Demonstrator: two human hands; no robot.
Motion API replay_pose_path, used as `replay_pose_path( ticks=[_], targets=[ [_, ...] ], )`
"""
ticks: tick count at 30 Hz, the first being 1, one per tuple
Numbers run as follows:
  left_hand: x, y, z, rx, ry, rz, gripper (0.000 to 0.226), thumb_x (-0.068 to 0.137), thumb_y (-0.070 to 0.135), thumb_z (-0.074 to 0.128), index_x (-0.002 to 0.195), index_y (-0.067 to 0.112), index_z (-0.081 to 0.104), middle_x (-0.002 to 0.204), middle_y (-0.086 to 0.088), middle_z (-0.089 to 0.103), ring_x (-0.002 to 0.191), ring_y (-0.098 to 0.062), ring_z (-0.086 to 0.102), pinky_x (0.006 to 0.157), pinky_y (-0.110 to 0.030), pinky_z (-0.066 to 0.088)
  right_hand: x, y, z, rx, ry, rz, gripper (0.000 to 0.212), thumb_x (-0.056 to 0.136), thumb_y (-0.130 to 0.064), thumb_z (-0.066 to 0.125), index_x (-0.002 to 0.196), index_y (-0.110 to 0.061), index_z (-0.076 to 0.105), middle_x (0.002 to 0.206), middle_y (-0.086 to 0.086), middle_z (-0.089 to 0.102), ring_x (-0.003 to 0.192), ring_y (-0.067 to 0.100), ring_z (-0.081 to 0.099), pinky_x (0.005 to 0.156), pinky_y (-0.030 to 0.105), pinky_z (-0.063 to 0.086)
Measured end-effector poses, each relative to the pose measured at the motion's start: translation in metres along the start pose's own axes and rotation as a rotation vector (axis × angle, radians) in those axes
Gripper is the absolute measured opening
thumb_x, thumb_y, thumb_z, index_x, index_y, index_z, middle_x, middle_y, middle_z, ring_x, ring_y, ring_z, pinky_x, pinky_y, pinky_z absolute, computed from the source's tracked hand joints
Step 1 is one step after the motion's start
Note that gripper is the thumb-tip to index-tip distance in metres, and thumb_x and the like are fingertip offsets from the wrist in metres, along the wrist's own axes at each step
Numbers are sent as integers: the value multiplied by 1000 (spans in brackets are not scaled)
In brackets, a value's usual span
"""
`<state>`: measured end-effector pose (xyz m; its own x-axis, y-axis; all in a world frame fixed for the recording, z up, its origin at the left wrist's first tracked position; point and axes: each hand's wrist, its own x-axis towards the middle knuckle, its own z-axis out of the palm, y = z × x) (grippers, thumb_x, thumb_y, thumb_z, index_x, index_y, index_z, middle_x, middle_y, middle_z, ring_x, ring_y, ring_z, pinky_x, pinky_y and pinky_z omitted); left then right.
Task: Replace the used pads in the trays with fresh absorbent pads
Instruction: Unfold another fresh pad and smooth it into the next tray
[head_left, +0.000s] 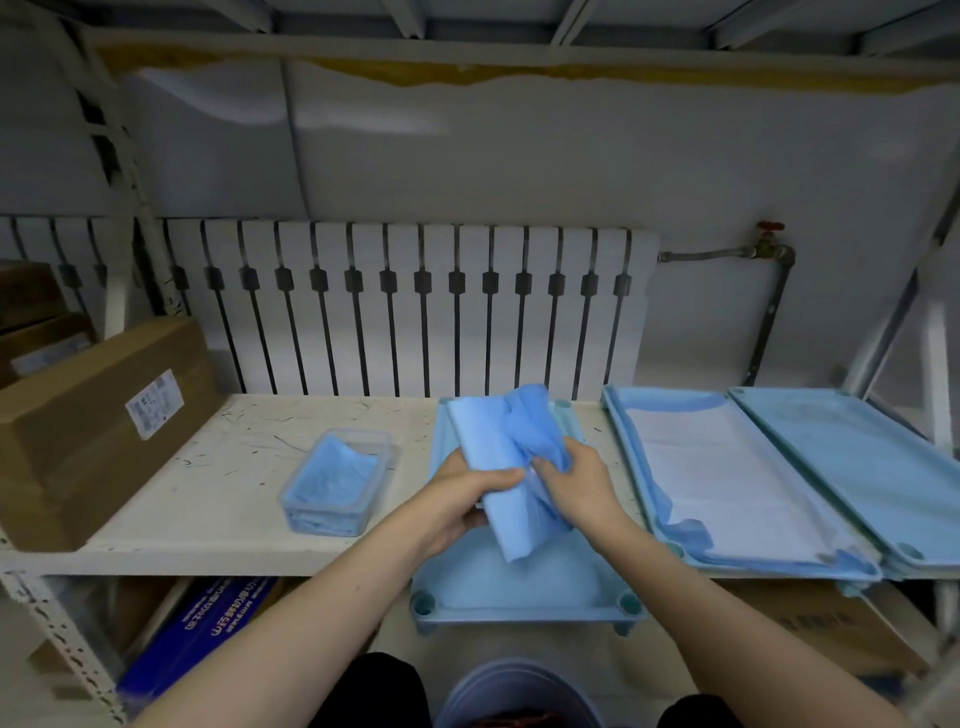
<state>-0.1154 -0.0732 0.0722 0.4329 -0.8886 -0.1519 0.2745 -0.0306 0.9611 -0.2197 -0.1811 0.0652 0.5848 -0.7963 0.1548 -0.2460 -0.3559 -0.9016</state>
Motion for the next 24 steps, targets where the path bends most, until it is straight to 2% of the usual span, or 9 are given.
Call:
replay_pose_path(
  ticks=[3,7,9,11,13,16,20,22,24],
  targets=[
    [5,2,-9,-161,179,16,34,83,-11,55,113,4,59,102,-12,70,91,-28,67,80,-39,55,12,2,-18,174,18,100,16,90,-9,54,96,4,63,88,11,64,78,24,60,69,32,47],
    [11,-2,-27,10,365,-17,37,83,-1,62,119,-1,53,117,-19,64,87,-26,64,72,-32,52,19,10,-37,306,10,217,15,93,-9,52,105,-12,61,96,9,66,84,26,63,72,36,52],
    [13,-5,-26,197,480,-53,51,84,7,65,130,6,42,123,-15,56,94,-25,57,80,-34,49,18,9,-38,322,-41,219,18,93,-9,51,106,-11,63,99,13,68,90,31,65,79,41,53],
    [10,-4,-19,311,416,-65,57,88,25,64,137,14,37,125,-5,52,107,-22,52,91,-35,43,17,6,-34,324,-120,198,17,92,-7,51,102,-10,64,96,14,69,87,31,65,78,40,52],
    [7,-1,-12,163,156,-99,46,90,41,59,129,19,51,119,-1,61,111,-21,58,93,-37,47,16,0,-27,322,-180,172,16,90,-3,49,92,-9,64,87,13,67,80,28,63,72,37,50],
    [10,-8,-12,56,6,-76,43,86,32,68,124,16,58,109,-4,71,102,-23,67,85,-38,54,13,-7,-18,348,-253,140,21,87,5,46,79,-9,60,70,6,64,65,20,61,62,28,48],
    [14,-14,-30,98,335,-108,38,84,-8,52,121,1,52,100,-15,67,88,-32,64,78,-39,53,15,-12,-29,419,-241,132,25,90,0,49,69,-11,54,61,1,62,62,19,59,61,29,47],
    [15,-16,-43,172,501,-99,38,83,-12,44,117,0,52,97,-15,62,86,-31,59,77,-36,48,26,-2,-40,396,-121,138,11,90,-8,54,86,-11,64,81,7,68,76,24,63,74,37,50],
    [16,-14,-57,291,618,-45,39,85,-9,41,121,4,49,109,-15,58,91,-29,52,77,-35,42,32,17,-50,237,3,185,12,88,-7,55,95,-9,64,88,12,65,81,28,61,75,40,50]
  ],
)
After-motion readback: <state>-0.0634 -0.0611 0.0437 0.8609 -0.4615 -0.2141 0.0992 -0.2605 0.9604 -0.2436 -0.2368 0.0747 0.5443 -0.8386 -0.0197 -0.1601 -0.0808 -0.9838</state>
